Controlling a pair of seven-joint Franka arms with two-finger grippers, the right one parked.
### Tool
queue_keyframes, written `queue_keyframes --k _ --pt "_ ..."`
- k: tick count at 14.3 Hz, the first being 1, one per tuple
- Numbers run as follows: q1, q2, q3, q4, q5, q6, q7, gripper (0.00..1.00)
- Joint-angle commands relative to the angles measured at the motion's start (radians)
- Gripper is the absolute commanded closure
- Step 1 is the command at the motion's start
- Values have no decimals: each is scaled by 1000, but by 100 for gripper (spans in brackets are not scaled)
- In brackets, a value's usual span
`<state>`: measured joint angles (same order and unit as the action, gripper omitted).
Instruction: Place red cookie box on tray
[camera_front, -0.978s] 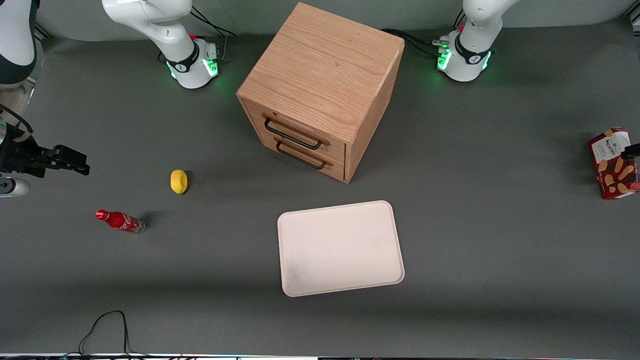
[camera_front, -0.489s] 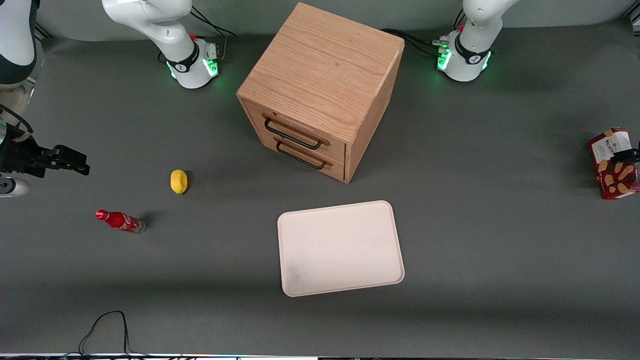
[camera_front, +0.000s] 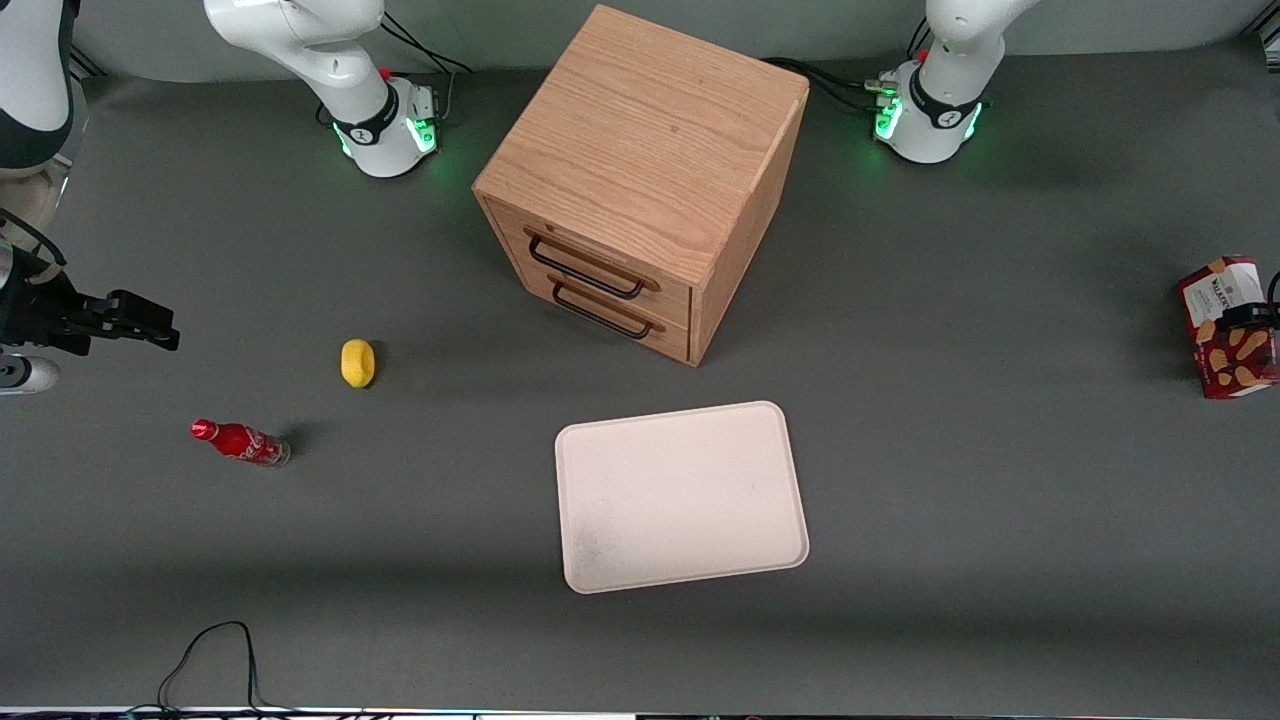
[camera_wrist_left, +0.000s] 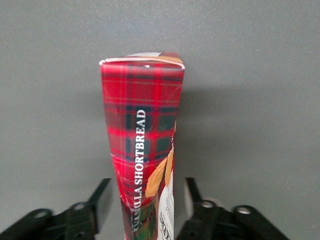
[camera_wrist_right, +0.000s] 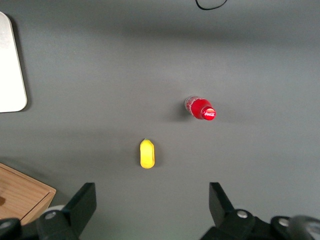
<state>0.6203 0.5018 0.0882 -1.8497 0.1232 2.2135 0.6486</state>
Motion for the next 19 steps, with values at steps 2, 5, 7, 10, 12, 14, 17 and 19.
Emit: queue_keyframes --k 2,5,7,10,12,14,17,19 --pt "-8 -5 5 9 -8 -11 -17 100" --pt "-14 -15 5 12 -8 -20 -15 100" --pt "-14 -17 5 26 -8 -20 -15 100" --pt "-39 -35 5 84 -7 -141 -29 100" --pt "-54 -57 5 162 6 -240 -50 100" --pt "-92 -89 8 271 9 -399 -52 100" --pt "-115 -108 5 476 27 -651 -52 100" --pt "-139 -109 5 578 53 -763 -50 100"
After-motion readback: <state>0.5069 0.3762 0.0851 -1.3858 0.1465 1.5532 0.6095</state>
